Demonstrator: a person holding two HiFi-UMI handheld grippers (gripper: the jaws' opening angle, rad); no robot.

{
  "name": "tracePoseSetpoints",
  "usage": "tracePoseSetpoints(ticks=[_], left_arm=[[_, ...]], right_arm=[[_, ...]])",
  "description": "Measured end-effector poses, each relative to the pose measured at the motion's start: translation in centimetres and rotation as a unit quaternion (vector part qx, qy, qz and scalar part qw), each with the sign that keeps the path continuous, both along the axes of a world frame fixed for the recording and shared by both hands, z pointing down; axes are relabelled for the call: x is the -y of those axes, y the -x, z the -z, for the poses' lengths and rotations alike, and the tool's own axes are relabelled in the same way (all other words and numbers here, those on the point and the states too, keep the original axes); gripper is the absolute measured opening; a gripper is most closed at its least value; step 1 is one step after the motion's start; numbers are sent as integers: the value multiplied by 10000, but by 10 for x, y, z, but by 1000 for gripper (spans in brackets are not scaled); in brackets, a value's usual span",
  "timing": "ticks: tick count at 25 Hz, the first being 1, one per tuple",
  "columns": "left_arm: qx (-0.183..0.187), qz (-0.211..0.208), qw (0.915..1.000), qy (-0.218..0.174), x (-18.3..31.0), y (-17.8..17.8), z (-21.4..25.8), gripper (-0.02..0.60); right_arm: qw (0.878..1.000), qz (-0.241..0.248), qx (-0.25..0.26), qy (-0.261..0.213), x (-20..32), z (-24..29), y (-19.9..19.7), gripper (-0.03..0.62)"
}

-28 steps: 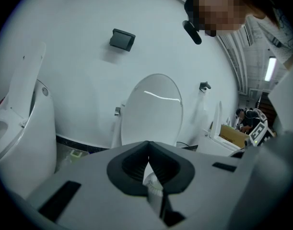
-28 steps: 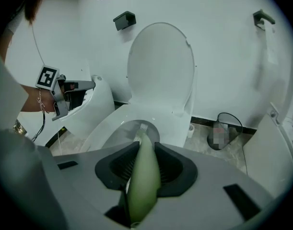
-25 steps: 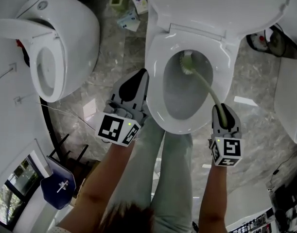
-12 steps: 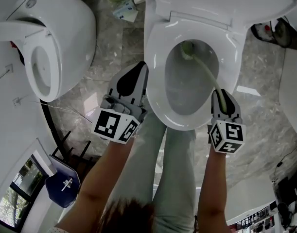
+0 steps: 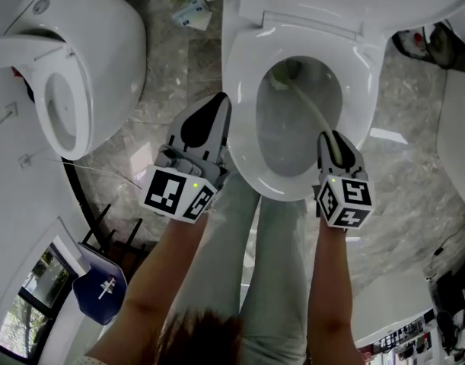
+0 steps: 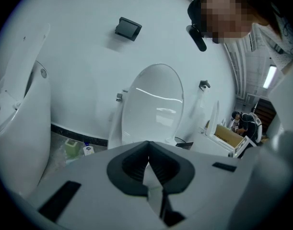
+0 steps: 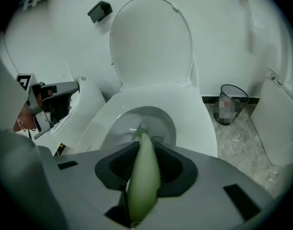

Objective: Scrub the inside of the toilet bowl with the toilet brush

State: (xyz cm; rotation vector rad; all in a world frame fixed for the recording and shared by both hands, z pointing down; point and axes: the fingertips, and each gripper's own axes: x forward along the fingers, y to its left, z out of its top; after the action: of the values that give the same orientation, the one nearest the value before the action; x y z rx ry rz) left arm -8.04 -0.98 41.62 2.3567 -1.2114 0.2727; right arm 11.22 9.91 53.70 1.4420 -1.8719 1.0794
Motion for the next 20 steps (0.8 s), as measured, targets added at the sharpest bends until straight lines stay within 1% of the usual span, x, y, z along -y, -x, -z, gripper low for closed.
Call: tracePoseSetpoints(ticks=[3, 9, 13, 20], left_arm=[[-31, 22, 10000, 31, -1, -1, -1, 3], [-50, -22, 10000, 59, -2, -3, -5, 3], [-59, -38, 9999, 88, -4, -6, -5, 3], [-51, -136, 9998, 100, -6, -10, -2, 3]], right_arm=[[10000, 54, 23, 65, -9, 0, 2, 109], [9988, 437, -184, 92, -20, 1, 6, 107], [9962, 791, -365, 71, -21, 2, 3, 107], [9875, 1411, -685, 169, -30, 5, -2, 107]])
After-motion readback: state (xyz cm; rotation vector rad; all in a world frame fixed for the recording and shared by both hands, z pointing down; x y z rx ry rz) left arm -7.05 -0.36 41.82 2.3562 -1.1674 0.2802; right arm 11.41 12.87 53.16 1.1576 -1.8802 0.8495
